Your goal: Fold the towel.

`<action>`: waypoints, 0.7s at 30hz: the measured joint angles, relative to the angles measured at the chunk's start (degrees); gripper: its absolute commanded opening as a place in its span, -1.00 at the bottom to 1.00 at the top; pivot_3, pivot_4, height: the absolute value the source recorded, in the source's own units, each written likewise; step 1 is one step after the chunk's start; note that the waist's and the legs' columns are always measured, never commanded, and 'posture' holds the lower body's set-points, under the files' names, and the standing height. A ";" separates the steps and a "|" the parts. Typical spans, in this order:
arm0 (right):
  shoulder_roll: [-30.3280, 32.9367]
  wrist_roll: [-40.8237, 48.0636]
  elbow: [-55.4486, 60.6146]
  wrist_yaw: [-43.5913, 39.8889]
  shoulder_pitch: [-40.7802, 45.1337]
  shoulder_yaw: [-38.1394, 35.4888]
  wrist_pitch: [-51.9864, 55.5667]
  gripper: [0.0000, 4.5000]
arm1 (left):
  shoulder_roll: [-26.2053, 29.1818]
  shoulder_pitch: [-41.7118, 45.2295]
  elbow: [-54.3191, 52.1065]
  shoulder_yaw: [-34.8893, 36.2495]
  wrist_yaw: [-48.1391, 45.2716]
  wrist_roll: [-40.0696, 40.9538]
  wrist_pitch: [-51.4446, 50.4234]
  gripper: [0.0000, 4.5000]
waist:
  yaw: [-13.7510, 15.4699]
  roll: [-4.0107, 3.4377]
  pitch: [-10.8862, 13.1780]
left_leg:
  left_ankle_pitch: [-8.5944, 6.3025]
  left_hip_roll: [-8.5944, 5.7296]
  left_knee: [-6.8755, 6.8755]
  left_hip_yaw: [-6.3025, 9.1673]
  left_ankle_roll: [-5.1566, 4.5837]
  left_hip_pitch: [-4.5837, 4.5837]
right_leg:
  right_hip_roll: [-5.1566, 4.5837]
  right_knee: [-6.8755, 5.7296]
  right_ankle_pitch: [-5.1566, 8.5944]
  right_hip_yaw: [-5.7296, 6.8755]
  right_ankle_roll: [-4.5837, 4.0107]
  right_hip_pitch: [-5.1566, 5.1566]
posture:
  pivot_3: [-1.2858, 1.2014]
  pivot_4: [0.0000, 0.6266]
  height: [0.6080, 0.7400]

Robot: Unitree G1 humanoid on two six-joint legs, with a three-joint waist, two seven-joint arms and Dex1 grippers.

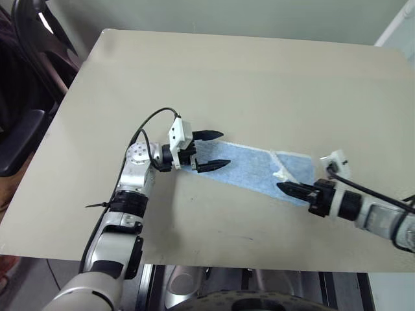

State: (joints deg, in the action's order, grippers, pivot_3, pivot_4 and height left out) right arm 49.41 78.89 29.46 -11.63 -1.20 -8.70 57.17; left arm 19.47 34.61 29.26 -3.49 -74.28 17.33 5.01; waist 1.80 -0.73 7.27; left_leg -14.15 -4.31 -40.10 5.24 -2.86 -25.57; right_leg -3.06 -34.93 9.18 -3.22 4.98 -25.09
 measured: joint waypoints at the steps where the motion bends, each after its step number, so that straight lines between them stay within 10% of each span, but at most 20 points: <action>1: -0.49 -0.94 -0.29 0.13 0.38 0.70 0.09 -0.98 | 0.03 -0.02 0.00 0.03 0.13 -0.06 0.00 1.00 | 0.03 0.00 0.00 | 0.01 0.00 0.00 0.00 -0.02 0.00 | -0.01 0.00 -0.02 0.00 0.00 0.00 | 0.03 -0.52 0.89; 9: -4.41 -5.58 -2.21 0.08 2.95 3.22 0.78 -0.70 | 0.21 -0.99 -0.12 0.08 0.91 -0.09 -0.13 1.00 | 0.00 0.00 0.00 | 0.07 0.00 0.02 0.00 0.06 0.02 | 0.00 -0.03 -0.08 0.02 -0.09 -0.01 | 0.03 -0.52 0.89; 21: -6.56 -7.06 2.37 -1.09 4.22 1.70 0.62 0.98 | -1.43 -0.71 -0.07 2.77 2.90 3.51 -4.34 1.00 | 0.07 0.00 0.00 | 0.13 0.00 0.02 0.00 0.16 -0.01 | -0.02 -0.01 -0.15 0.03 -0.18 -0.01 | 0.03 -0.52 0.89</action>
State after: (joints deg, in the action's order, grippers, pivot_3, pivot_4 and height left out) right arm 42.85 71.83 31.83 -12.72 3.02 -6.99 57.79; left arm 18.04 33.91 29.19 -0.72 -71.38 20.83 0.67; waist 1.87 -0.74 7.27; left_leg -14.02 -4.31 -40.08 5.23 -2.70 -25.59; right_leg -3.07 -34.95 9.03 -3.19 4.80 -25.10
